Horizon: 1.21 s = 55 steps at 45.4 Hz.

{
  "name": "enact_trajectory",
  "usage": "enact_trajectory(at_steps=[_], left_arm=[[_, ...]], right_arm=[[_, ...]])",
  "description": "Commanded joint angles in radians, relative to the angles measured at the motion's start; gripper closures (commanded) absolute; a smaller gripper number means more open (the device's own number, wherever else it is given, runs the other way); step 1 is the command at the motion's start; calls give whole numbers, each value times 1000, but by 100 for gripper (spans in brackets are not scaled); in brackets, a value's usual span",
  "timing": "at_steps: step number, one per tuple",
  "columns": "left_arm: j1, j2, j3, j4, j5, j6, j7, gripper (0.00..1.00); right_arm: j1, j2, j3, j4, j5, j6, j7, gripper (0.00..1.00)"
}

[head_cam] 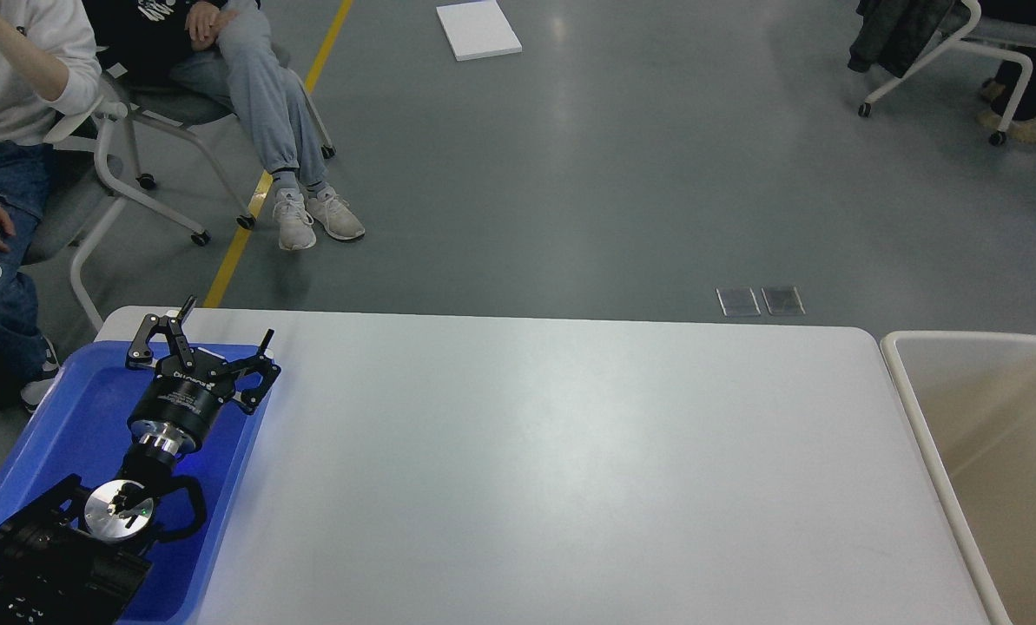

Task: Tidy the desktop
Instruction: 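Open the right gripper to drop the paper ball into the bin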

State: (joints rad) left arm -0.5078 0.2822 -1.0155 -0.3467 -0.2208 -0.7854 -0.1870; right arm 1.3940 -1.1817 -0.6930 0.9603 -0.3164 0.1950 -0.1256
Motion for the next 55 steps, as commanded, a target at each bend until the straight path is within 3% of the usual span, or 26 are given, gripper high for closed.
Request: enact_trajectory(at_steps=[1,14,24,28,55], left_arm=[[0,0,0,0,0,0,0,0],[0,0,0,0,0,0,0,0],[0,0,0,0,0,0,0,0],[0,0,0,0,0,0,0,0],[0,-2,0,0,0,0,0,0]], right_arm=[[-196,79,118,-84,132,-100,1,100],[-473,263,341,-326,220,-158,3,100],[-670,520,532,-754,220,-158,3,100],[-696,585,543,-853,220,-158,3,100],[-719,663,550,-880,220,-221,4,100]])
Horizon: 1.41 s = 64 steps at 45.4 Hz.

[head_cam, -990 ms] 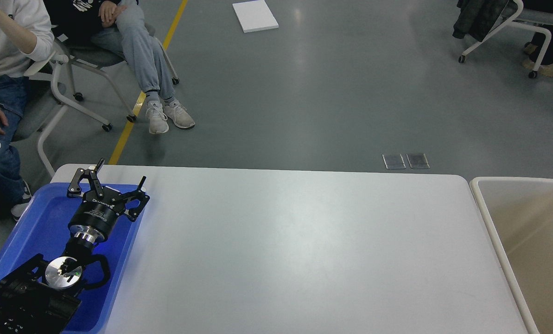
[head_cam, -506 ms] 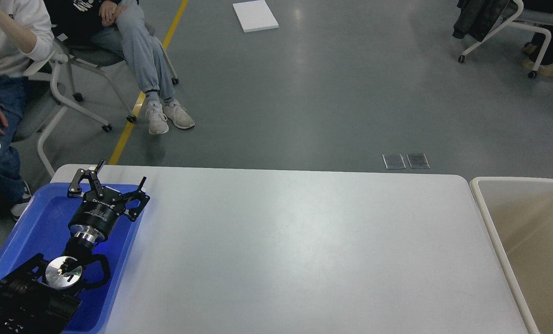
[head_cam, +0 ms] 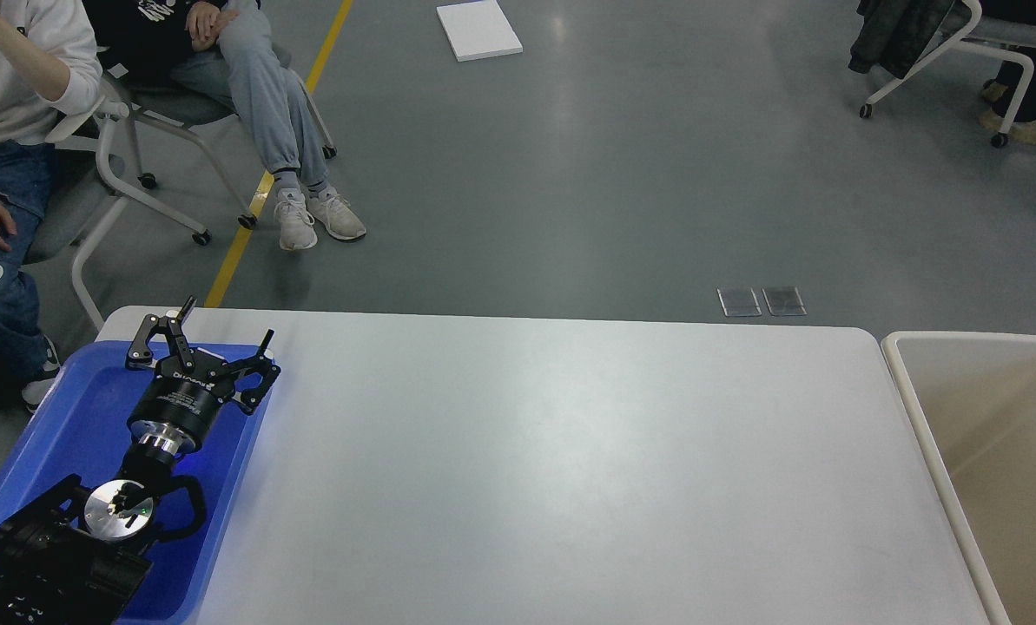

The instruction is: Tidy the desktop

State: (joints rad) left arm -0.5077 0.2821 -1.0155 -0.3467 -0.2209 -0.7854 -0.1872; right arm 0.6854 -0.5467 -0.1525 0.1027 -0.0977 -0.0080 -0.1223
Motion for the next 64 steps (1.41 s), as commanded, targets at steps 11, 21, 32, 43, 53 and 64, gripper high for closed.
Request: enact_trajectory(at_steps=[11,21,32,43,53,64], left_arm=[[0,-1,0,0,0,0,0,0],[0,-1,0,0,0,0,0,0],[0,-1,0,0,0,0,0,0],[0,-1,0,0,0,0,0,0],[0,-1,0,0,0,0,0,0],[0,-1,0,0,0,0,0,0]], right_arm=[[5,40,13,-21,1,-18,4,100],[6,47,-4,-23,-2,-17,4,100],[8,37,-7,-29,-10,-20,4,62],[8,45,2,-89,-8,-18,4,19],[9,47,1,-89,-8,-20,4,8],[22,45,7,-84,-7,-20,4,7]])
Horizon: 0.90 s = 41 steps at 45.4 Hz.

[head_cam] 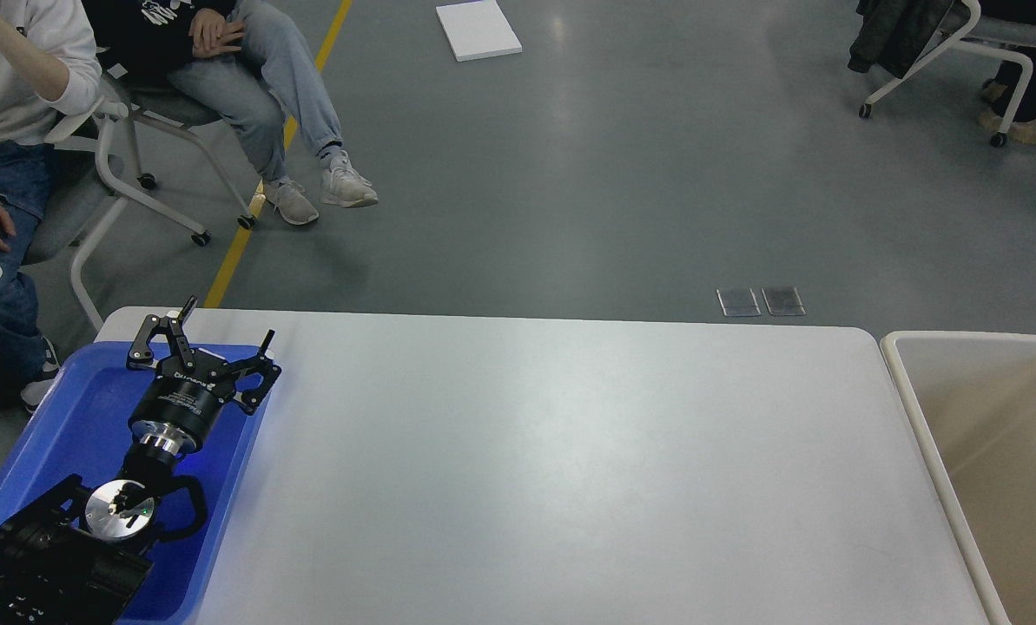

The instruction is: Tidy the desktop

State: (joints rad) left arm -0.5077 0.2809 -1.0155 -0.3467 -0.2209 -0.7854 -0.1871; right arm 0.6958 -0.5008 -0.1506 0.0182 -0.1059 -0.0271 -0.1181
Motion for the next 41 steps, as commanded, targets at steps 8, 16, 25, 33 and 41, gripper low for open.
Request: enact_trajectory(at_steps=[8,16,25,33,41], left_arm=[[0,0,0,0,0,0,0,0],[0,0,0,0,0,0,0,0],[0,0,0,0,0,0,0,0],[0,0,0,0,0,0,0,0],[0,0,0,0,0,0,0,0]], right_arm=[[40,-30,16,22,11,-28,0,2],[90,-145,170,224,11,-54,-2,2],[100,-308,414,632,8,-158,-2,2],[96,-248,442,756,-9,-139,0,0],[85,-187,503,816,-11,-137,-2,0]])
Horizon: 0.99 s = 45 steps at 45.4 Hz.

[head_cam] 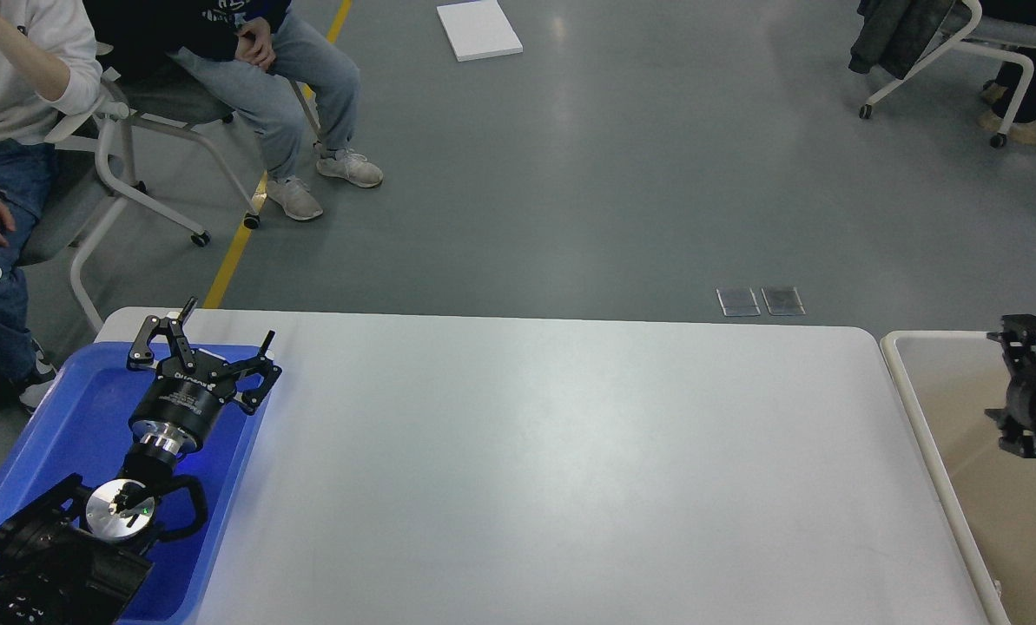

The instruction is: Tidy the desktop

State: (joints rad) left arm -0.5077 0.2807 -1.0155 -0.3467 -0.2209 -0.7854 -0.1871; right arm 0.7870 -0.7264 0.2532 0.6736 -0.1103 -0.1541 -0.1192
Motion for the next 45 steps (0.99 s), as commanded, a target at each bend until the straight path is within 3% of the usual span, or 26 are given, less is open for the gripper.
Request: enact_trajectory(at_steps=[1,12,15,21,24,30,38,45], left_arm=[[0,0,0,0,0,0,0,0],[0,0,0,0,0,0,0,0],[0,0,0,0,0,0,0,0],[0,2,0,0,0,0,0,0],[0,0,0,0,0,0,0,0],[0,0,0,0,0,0,0,0],[0,0,0,0,0,0,0,0],[0,0,0,0,0,0,0,0]], right_arm=[[-9,39,107,184,-6,-10,1,0],[-78,119,500,198,0,-25,7,0],[-89,142,538,198,0,-31,58,0],[-101,174,578,195,0,-58,220,0],[-107,189,590,187,0,-51,257,0],[-109,220,621,123,0,-30,274,0],[-109,220,653,119,-6,34,340,0],[-135,229,658,142,-5,120,339,0]])
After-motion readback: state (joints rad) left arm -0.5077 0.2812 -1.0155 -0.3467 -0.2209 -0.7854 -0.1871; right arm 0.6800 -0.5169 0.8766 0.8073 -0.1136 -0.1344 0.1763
